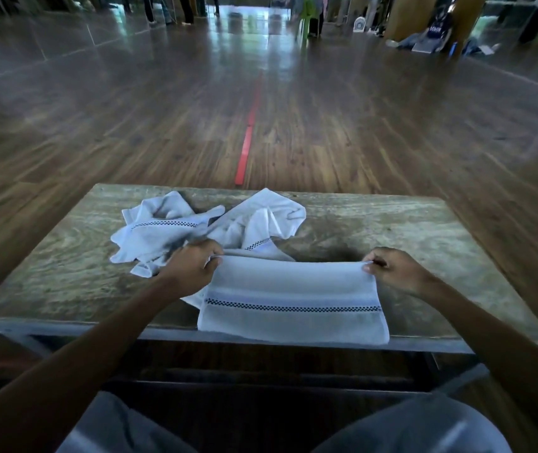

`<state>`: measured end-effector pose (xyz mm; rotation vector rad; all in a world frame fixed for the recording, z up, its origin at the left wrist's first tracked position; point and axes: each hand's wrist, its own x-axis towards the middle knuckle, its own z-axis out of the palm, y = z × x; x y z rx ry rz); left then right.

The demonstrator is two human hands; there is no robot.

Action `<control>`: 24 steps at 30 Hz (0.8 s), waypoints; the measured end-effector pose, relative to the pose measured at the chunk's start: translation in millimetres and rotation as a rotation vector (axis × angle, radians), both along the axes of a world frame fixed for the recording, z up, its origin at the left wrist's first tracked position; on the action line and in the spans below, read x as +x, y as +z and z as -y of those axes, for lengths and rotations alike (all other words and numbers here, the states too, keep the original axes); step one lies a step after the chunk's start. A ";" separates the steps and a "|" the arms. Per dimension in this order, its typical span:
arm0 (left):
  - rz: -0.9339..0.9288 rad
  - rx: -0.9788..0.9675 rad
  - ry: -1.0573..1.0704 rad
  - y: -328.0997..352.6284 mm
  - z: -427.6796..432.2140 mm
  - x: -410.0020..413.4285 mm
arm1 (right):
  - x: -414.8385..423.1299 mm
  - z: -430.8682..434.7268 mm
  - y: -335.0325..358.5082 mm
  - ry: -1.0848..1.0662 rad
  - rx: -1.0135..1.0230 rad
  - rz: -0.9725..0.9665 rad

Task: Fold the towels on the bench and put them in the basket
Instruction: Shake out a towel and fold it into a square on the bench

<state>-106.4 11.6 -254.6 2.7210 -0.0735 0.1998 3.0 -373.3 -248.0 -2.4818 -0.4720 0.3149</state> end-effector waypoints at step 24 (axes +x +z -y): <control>0.035 -0.121 -0.072 70.4 -5.7 -53.7 | -44.0 14.7 84.0 0.210 -0.089 0.003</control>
